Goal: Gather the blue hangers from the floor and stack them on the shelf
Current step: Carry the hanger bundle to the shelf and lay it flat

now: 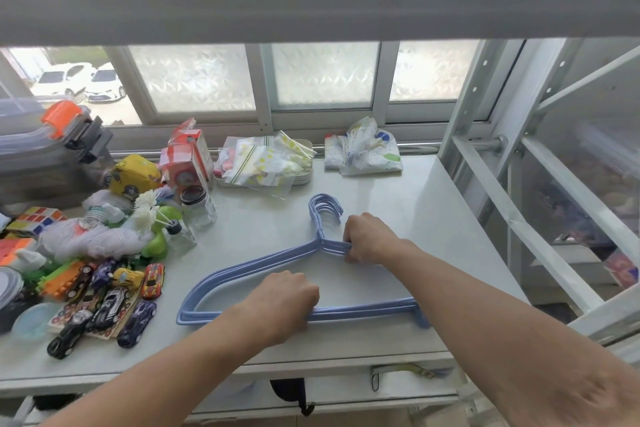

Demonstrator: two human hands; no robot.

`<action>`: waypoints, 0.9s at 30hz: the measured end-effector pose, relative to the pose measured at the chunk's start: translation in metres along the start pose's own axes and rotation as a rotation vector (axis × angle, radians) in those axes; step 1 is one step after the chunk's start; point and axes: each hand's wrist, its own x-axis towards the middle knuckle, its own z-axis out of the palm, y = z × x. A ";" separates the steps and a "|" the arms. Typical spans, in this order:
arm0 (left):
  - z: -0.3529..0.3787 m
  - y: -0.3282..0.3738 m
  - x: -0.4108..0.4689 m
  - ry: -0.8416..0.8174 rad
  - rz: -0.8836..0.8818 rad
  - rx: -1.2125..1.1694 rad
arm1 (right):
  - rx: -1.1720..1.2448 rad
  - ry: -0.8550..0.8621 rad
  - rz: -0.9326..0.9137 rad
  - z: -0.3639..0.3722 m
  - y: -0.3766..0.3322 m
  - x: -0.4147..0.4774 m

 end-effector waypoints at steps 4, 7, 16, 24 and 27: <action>0.002 -0.006 0.002 0.001 0.014 -0.014 | 0.021 -0.014 0.000 -0.001 0.002 0.001; 0.002 -0.006 0.002 0.003 0.041 0.003 | 0.048 -0.027 -0.005 -0.002 0.002 0.001; 0.000 -0.005 0.000 -0.005 0.097 0.062 | 0.087 -0.076 -0.034 -0.008 0.006 -0.004; -0.005 -0.005 0.000 -0.016 0.098 0.060 | 0.118 -0.072 -0.045 -0.008 0.008 -0.005; -0.005 -0.005 -0.001 -0.015 0.100 0.054 | 0.098 -0.070 -0.048 -0.007 0.007 -0.004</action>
